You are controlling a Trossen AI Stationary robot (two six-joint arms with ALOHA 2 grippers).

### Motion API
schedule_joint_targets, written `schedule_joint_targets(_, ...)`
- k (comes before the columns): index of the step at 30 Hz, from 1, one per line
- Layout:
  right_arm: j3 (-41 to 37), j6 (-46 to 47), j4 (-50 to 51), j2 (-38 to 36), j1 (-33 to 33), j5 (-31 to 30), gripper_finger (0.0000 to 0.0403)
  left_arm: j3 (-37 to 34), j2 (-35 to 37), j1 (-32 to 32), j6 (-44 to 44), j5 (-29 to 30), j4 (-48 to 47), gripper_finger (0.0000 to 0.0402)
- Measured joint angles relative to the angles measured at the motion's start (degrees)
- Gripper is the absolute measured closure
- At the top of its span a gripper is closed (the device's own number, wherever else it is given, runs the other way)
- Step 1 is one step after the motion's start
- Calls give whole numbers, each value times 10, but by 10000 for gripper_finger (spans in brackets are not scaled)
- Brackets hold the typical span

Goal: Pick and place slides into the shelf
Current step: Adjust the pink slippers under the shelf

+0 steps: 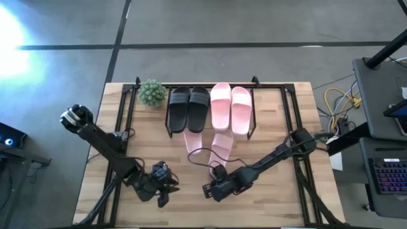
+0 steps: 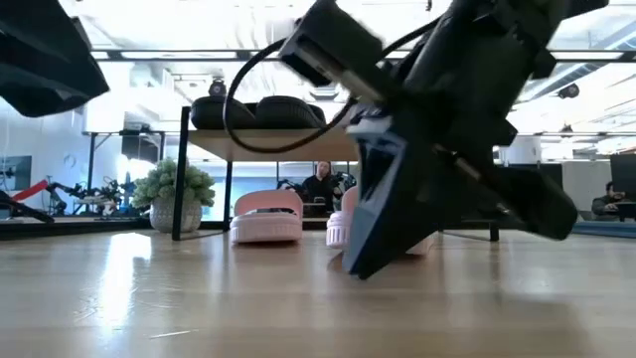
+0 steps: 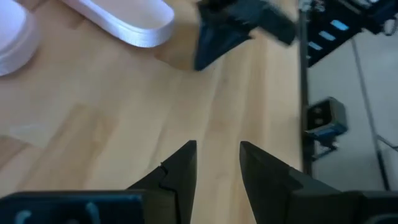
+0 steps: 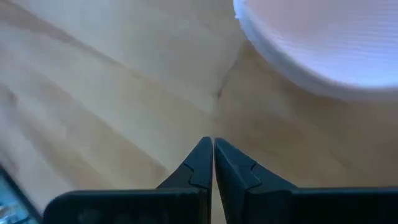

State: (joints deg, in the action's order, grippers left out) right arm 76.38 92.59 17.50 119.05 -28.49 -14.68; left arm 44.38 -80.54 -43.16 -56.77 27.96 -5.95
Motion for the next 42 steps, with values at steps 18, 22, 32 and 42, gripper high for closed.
schedule_joint_targets(18, 53, -2, 280, 15, 74, -188, 392, 0, -8, -18, -24, 20, -7, 295)
schedule_joint_targets(22, 54, -3, 299, 15, 111, -190, 392, -1, -8, -18, -24, 24, -7, 295)
schedule_joint_targets(32, 97, -86, 299, -49, 13, -200, 392, -10, -8, -19, -116, 69, -39, 295)
schedule_joint_targets(42, 112, 17, 320, -95, -106, -264, 392, -49, -19, 94, -131, 203, -122, 295)
